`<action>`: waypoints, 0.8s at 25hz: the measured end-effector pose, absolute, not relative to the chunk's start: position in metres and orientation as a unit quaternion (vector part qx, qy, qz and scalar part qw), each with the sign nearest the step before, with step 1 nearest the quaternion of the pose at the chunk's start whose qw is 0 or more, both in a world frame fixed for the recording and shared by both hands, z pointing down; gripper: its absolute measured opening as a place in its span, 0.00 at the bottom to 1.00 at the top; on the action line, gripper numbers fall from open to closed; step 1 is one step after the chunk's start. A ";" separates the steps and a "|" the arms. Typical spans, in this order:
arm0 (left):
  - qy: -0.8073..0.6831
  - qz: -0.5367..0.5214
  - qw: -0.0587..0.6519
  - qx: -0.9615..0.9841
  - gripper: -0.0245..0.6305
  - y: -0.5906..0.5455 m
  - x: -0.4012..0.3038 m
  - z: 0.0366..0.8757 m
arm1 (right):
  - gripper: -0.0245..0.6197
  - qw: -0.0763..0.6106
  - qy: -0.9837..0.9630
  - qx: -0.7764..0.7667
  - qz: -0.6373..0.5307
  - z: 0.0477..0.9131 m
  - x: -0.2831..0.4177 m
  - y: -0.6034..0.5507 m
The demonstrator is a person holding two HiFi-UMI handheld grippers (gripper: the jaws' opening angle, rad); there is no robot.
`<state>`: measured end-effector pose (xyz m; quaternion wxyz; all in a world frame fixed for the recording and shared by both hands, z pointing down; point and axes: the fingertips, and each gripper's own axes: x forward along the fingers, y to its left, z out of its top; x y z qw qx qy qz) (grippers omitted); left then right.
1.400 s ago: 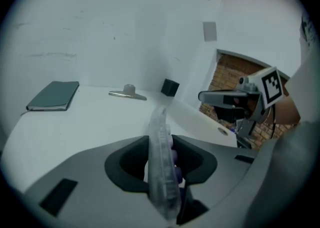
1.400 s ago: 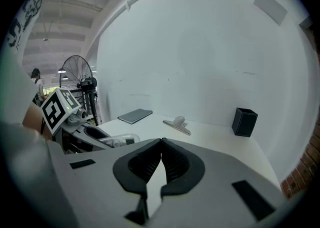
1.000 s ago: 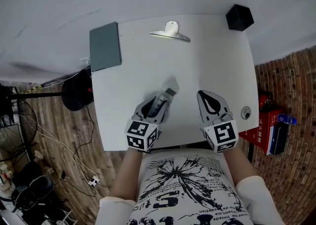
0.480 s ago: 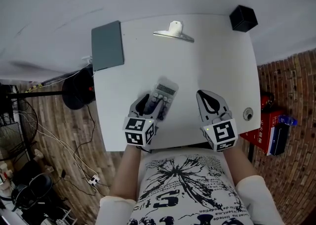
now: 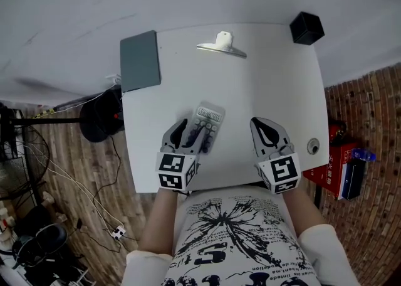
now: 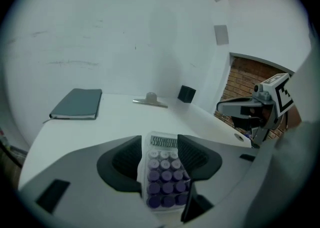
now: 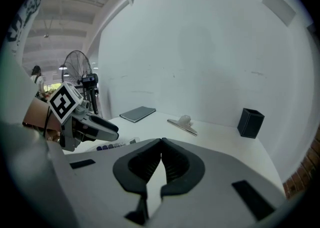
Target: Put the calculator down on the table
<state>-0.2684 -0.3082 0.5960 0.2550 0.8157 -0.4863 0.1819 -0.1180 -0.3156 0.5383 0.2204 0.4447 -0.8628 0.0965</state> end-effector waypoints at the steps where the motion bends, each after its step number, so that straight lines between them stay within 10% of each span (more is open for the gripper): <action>1: -0.487 0.178 0.248 0.819 0.38 -0.309 -0.268 0.586 | 0.06 0.217 -0.863 0.447 0.093 0.534 -0.116 -0.314; 12: -0.510 0.139 0.112 0.842 0.09 -0.295 -0.261 0.452 | 0.06 0.165 -0.871 0.458 0.058 0.474 -0.097 -0.302; 20: -0.508 0.111 0.089 0.849 0.06 -0.271 -0.249 0.405 | 0.06 0.138 -0.883 0.449 0.020 0.430 -0.087 -0.292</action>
